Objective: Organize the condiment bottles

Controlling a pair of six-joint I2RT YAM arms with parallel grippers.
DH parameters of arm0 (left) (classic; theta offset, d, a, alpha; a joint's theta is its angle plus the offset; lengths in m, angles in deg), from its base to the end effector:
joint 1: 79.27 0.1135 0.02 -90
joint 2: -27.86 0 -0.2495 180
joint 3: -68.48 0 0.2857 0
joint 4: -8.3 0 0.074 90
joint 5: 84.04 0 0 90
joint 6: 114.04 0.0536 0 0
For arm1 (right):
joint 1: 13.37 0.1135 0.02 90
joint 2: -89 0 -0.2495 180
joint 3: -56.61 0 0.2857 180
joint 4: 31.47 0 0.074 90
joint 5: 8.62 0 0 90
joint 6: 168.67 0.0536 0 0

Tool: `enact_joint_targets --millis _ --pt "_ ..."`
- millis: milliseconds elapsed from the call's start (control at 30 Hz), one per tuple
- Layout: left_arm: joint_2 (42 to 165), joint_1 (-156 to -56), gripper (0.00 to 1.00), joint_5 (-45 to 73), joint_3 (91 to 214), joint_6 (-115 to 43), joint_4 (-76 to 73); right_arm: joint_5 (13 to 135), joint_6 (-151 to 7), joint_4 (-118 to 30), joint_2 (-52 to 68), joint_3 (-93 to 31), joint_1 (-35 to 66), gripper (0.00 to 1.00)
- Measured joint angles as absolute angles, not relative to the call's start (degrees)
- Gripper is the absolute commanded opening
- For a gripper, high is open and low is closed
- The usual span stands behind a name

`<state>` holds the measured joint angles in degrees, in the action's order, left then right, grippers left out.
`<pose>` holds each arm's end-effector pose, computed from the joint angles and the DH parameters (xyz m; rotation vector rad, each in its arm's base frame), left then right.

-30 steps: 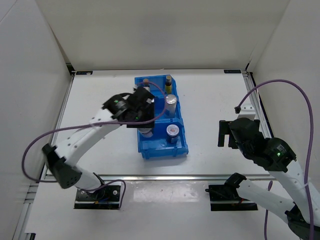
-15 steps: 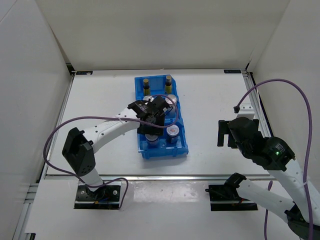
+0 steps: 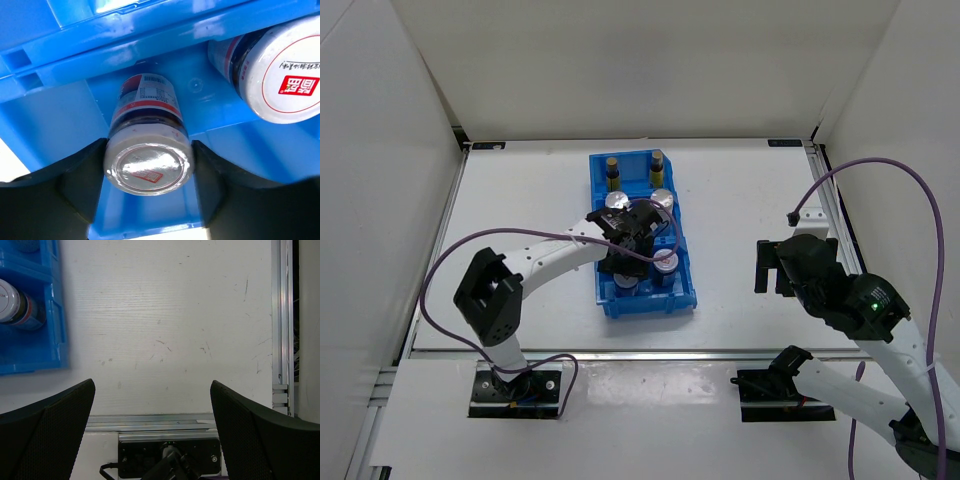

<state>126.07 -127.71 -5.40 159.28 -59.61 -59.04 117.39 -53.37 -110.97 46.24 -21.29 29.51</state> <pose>0.2548 -0.2715 0.2015 0.2780 2.7985 -0.0441 0.1346 0.0819 0.3653 -0.0380 2.1725 -0.0717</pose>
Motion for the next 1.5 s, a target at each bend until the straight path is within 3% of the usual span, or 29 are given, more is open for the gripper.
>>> enact_joint_targets --millis 67,233,400,600,733,833,1000,1500 --pt "126.1 -127.7 1.0 -5.3 159.3 -59.1 -58.9 117.4 -53.4 -110.9 46.2 -21.3 29.5 0.99" --pt "125.5 -127.7 1.0 -6.1 161.6 -57.9 -60.4 117.4 -53.4 -110.9 46.3 -21.3 29.5 0.99" --pt "120.0 -127.7 1.0 -14.0 172.1 -56.0 -67.5 117.4 -53.4 -110.9 46.6 -21.3 29.5 0.99" --pt "94.7 -127.7 1.0 -30.1 175.1 -53.6 -68.6 117.3 -53.4 -110.9 46.9 -21.3 29.5 0.99" --pt "76.0 -126.4 1.0 -39.4 164.6 -53.6 -68.1 116.1 -54.3 -110.6 47.5 -21.3 29.5 0.99" --pt "69.7 -125.3 1.0 -42.6 155.4 -54.6 -69.4 115.1 -55.4 -110.2 49.0 -21.3 29.5 0.99" --pt "70.9 -122.2 1.0 -42.5 145.8 -55.1 -70.7 113.7 -56.6 -109.3 52.7 -21.2 29.5 0.99" --pt "74.4 -120.3 1.0 -42.4 144.7 -54.3 -68.2 112.7 -57.3 -108.4 49.4 -20.2 29.5 0.99"
